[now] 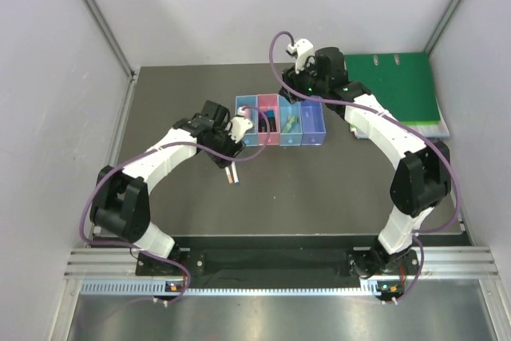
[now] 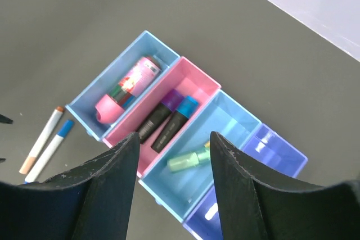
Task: Sort the stationery into containers
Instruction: Pick up the pen from the center of the board.
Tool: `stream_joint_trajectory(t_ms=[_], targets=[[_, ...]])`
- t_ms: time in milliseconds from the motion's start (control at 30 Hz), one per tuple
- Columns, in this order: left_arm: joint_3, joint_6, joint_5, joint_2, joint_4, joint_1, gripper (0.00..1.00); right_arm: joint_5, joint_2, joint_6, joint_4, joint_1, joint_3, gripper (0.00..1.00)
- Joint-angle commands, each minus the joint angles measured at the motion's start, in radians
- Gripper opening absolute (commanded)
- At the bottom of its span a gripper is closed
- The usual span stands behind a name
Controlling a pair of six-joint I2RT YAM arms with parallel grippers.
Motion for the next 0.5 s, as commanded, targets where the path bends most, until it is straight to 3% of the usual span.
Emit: stream_joint_trajectory(t_ms=[0,467], targets=[[0.034,-0.215,-0.032,0.031,-0.05,0.027,0.58,0.02,-0.064,-0.029,0.007,-0.022,-0.033,0.53],[0.051,-0.363,-0.074,0.166,-0.026,0.057,0.56,0.001,-0.089,-0.003,0.019,-0.046,-0.045,0.53]])
